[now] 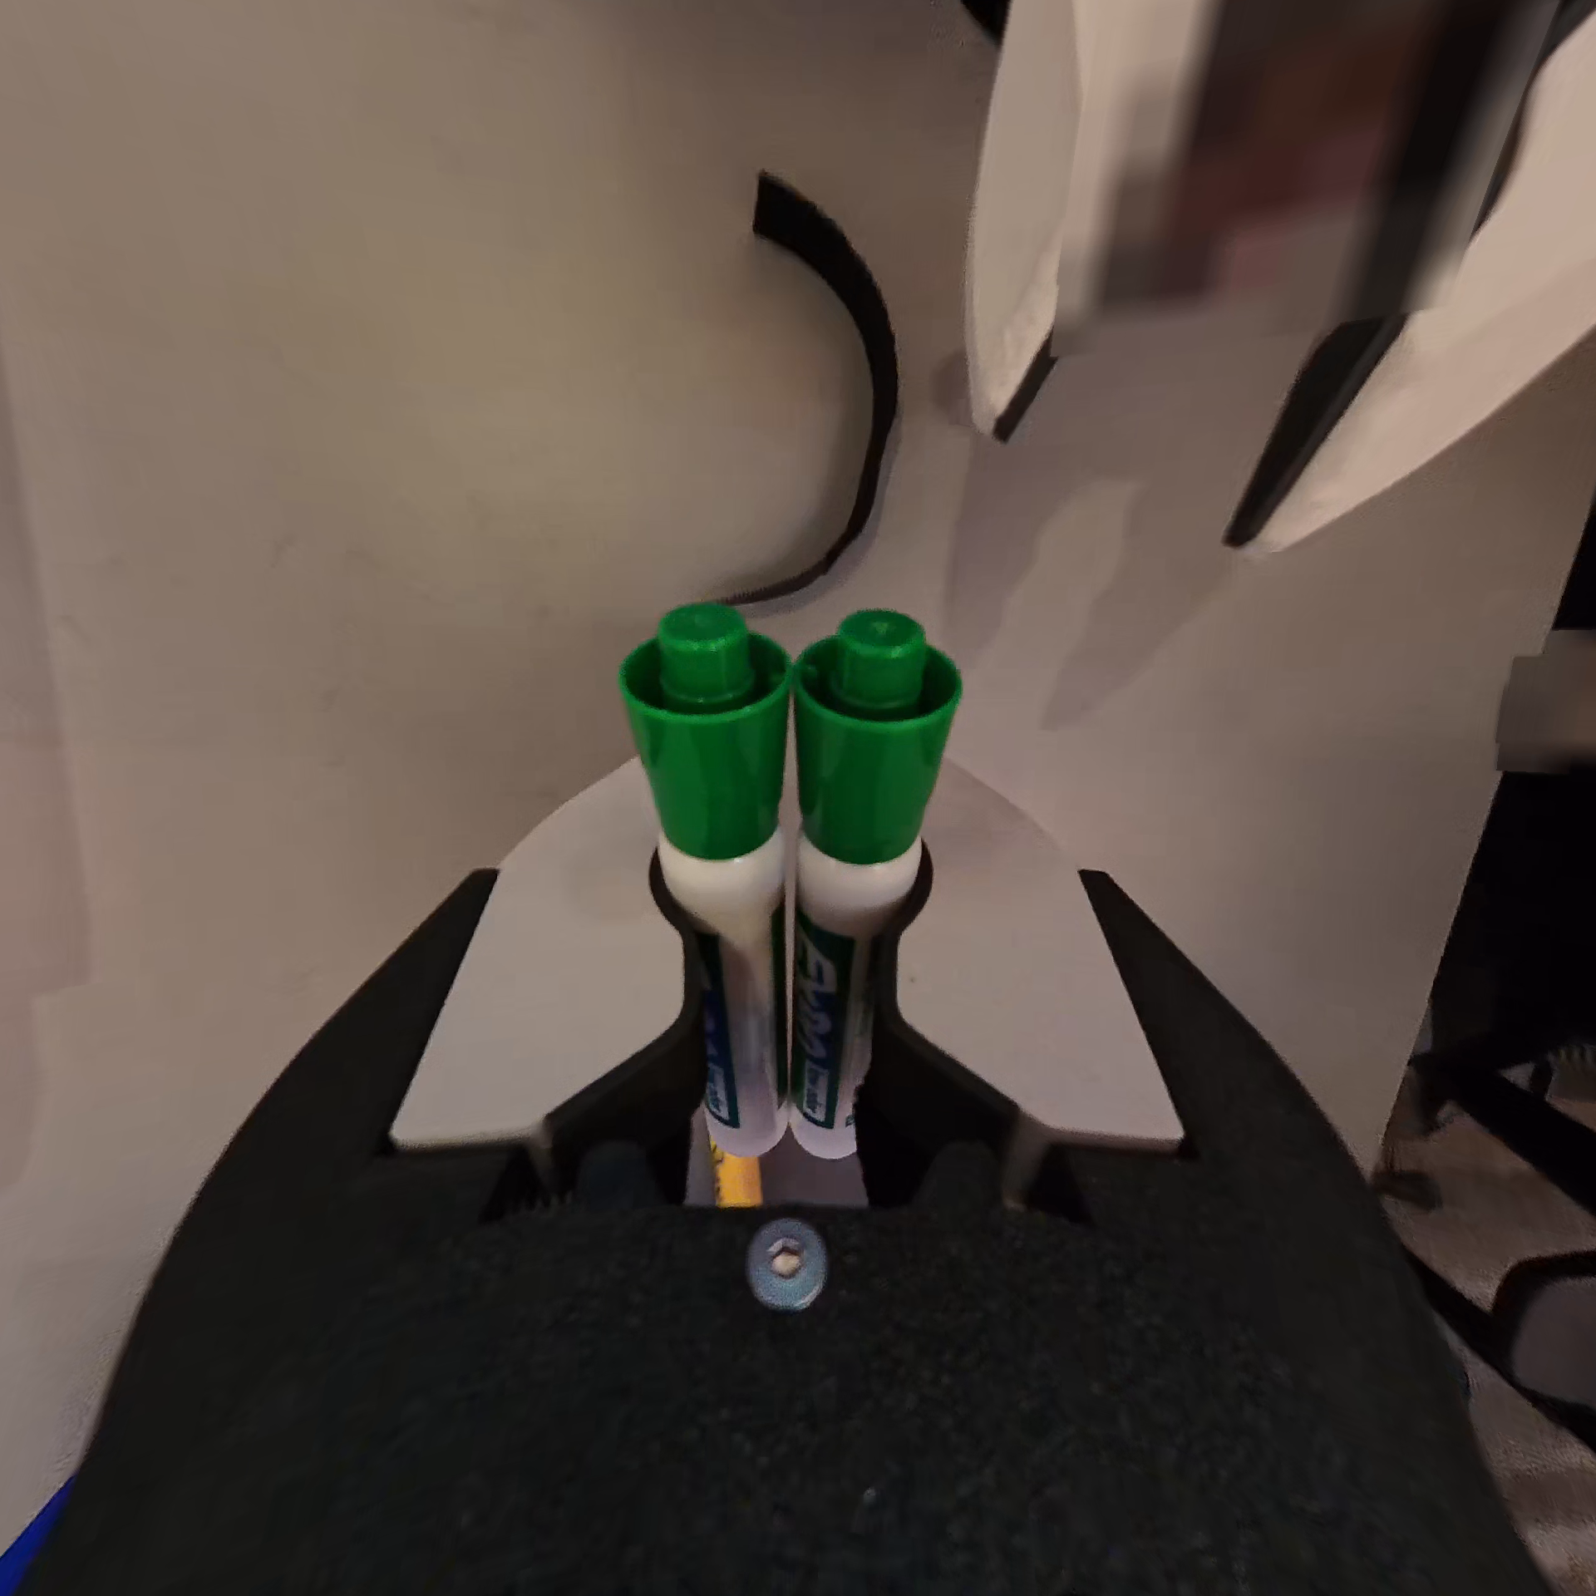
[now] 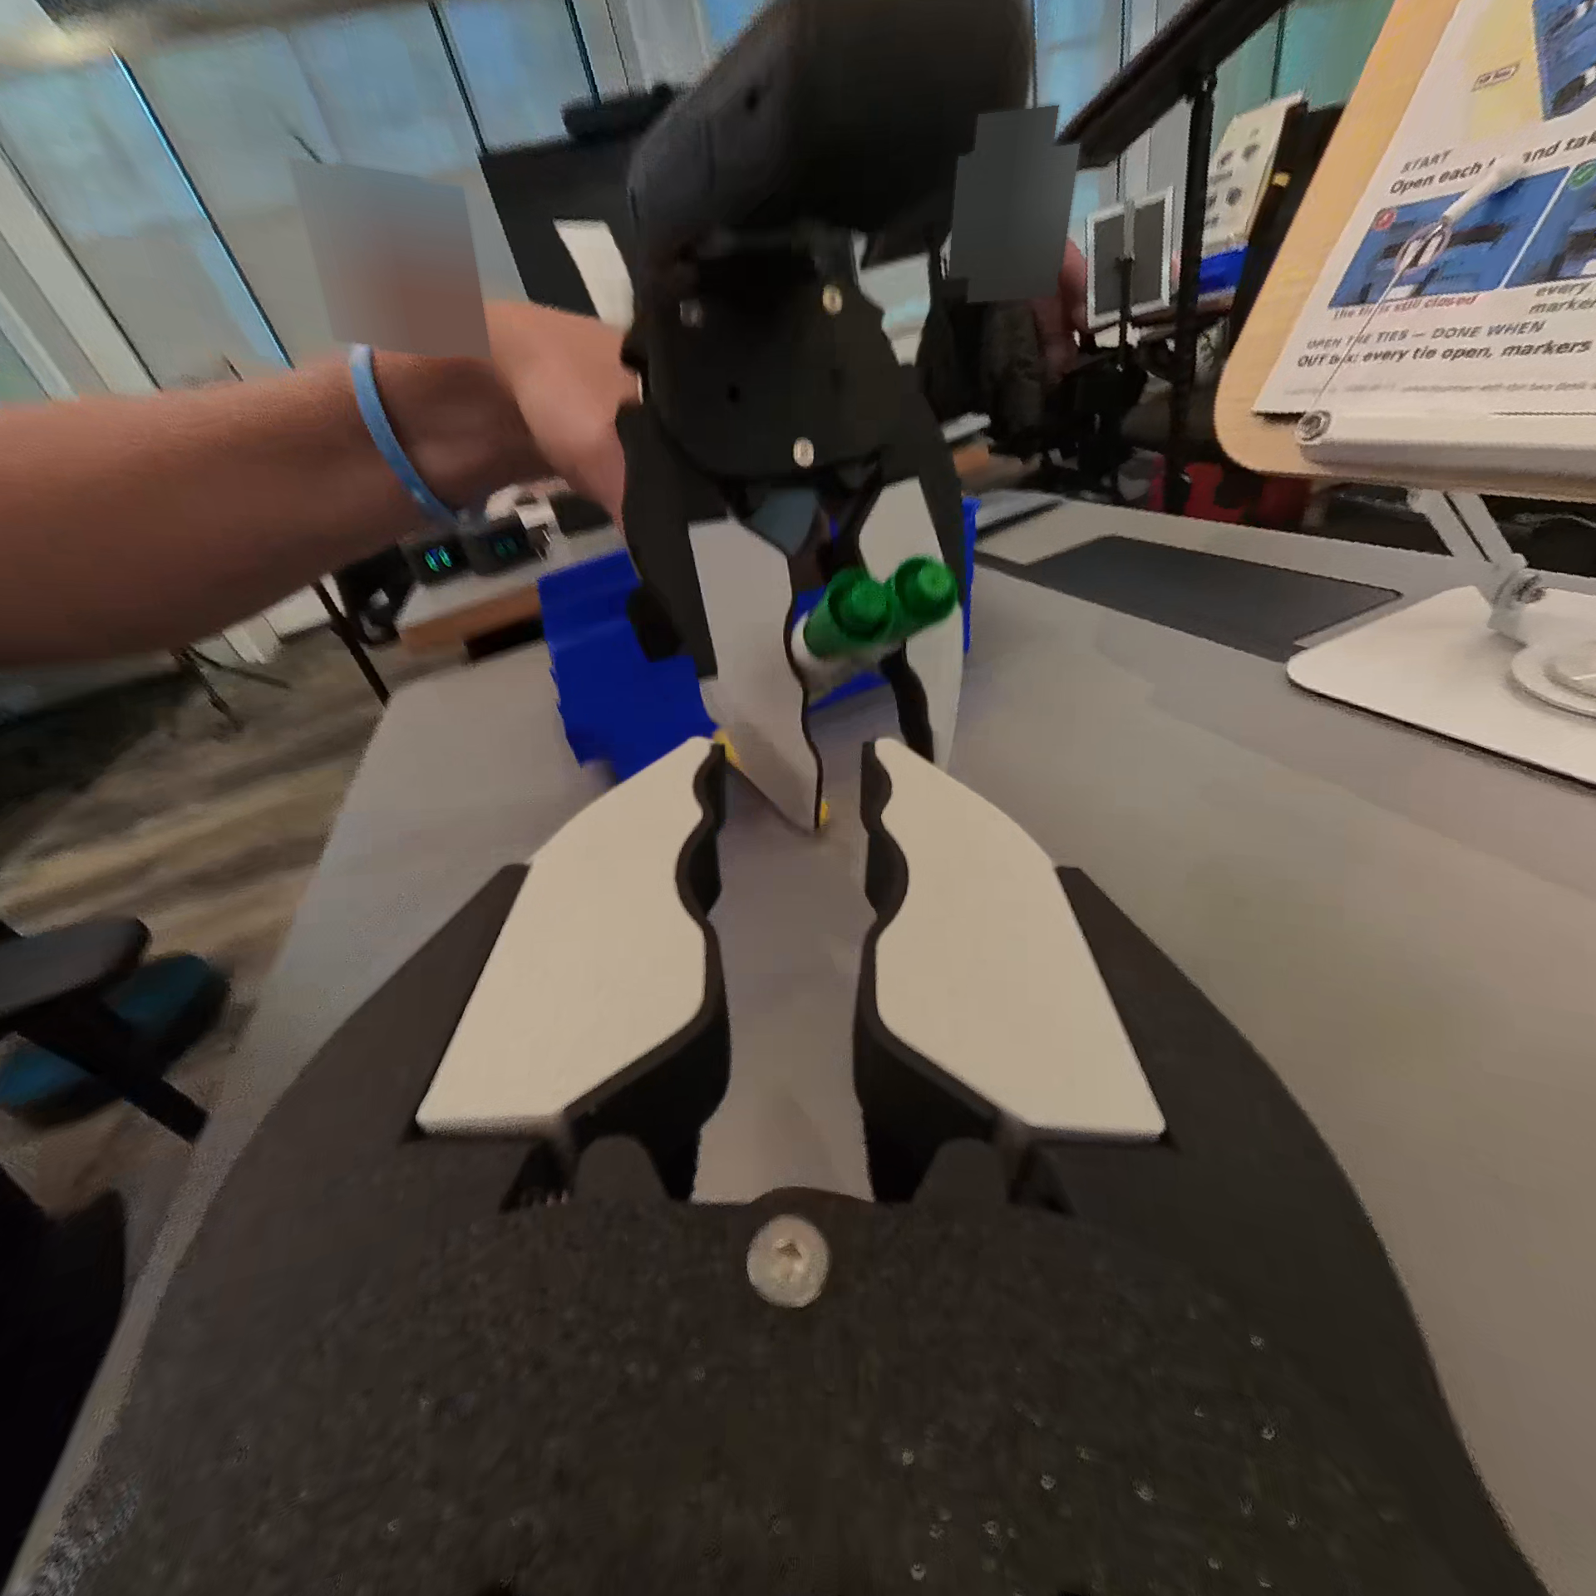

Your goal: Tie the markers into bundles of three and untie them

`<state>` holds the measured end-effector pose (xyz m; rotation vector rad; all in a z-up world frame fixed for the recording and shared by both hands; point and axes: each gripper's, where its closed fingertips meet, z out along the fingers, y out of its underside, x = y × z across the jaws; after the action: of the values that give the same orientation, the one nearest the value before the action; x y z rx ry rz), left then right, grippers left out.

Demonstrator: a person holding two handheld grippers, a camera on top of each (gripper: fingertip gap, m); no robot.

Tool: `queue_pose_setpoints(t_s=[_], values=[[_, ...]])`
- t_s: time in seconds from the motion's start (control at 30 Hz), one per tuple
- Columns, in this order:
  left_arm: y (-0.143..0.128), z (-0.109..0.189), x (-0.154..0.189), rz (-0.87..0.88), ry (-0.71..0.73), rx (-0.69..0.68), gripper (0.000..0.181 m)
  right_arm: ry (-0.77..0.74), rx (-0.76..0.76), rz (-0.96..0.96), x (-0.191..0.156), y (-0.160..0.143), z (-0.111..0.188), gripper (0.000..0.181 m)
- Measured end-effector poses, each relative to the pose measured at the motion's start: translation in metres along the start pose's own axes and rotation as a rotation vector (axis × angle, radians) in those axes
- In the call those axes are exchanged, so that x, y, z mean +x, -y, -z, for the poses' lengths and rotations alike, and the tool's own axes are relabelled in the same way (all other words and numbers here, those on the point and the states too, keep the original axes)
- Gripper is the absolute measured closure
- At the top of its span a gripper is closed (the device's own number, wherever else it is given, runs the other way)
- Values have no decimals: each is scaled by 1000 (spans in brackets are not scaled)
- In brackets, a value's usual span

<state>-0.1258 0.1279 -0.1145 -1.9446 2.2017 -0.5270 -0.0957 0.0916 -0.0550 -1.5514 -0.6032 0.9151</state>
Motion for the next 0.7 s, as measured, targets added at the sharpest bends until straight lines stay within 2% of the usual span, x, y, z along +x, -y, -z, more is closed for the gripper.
queue_pose_setpoints(t_s=[0.1, 0.17, 0.27, 0.43, 0.47, 0.53, 0.7], values=[[3, 18, -2, 21, 18, 93, 139, -33, -148, 109, -4, -17, -5, 151], [-7, 36, -2, 33, 40, 119, 139, -37, -258, 170, -6, -34, -19, 144], [-37, 61, 1, 50, 83, 100, 139, 24, -472, 175, -7, -70, -56, 135], [-89, 86, 15, 106, 113, 53, 139, 142, -687, 235, -18, -101, -130, 135], [-97, 89, 17, 117, 120, 49, 139, 154, -682, 236, -23, -98, -136, 138], [-106, 90, 20, 140, 115, 65, 139, 228, -568, 174, -42, -75, -137, 145], [-110, 78, 23, 123, 90, 62, 139, 193, -271, 177, -57, -2, -102, 145]])
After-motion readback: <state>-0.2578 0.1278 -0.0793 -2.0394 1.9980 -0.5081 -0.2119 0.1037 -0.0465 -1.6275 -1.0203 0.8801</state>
